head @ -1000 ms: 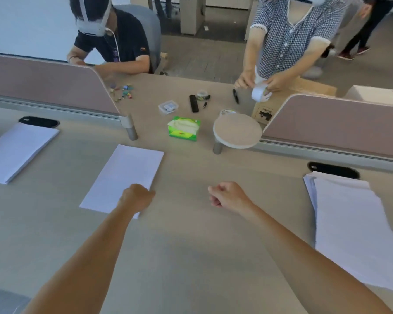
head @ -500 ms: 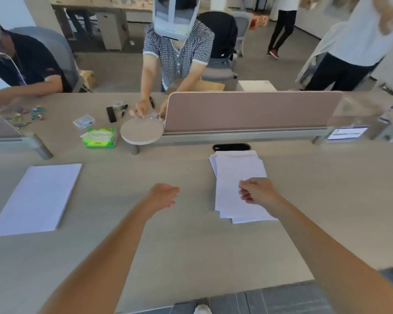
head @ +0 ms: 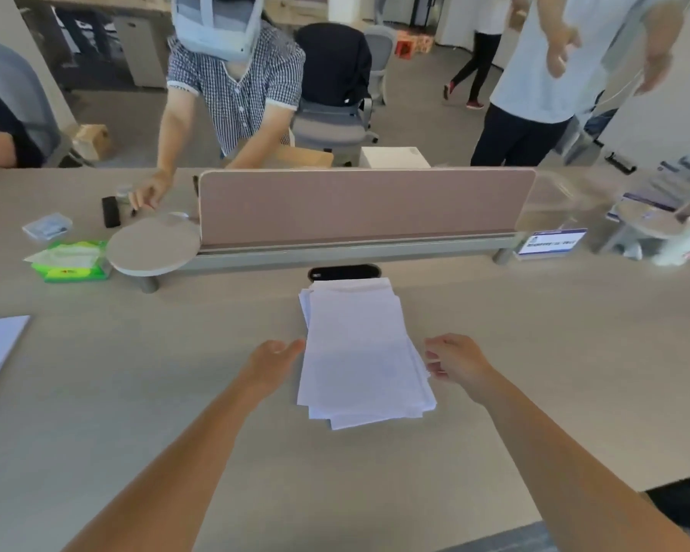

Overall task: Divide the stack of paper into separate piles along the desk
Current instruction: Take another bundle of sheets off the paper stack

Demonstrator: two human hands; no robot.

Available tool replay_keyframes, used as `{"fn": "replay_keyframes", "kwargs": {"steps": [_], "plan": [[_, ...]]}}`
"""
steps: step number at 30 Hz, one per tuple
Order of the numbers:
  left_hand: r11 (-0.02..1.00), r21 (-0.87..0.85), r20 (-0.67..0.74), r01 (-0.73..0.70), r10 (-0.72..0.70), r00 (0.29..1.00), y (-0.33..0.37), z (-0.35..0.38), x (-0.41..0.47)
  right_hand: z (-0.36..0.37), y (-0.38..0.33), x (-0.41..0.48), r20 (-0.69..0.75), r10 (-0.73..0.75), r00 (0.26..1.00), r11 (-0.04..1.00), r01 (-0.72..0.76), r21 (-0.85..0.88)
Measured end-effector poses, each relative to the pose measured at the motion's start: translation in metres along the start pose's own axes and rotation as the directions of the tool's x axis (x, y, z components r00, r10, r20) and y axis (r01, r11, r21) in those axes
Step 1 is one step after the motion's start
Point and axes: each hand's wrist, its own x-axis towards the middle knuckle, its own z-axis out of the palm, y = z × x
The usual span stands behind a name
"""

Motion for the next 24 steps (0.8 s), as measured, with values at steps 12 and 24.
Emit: {"fn": "replay_keyframes", "kwargs": {"steps": [12,24], "plan": [[0.935,0.060,-0.085,0.348,-0.343,0.935,0.022,0.079,0.097,0.017,0.025,0.153,0.097,0.219,0.971,0.969,-0.205,-0.138],[0.864,-0.113,-0.082,0.491,-0.501,0.862,0.030,0.090,0.134,0.024,0.002,0.179,0.173,0.267,0.948,0.937,-0.214,-0.275]]}}
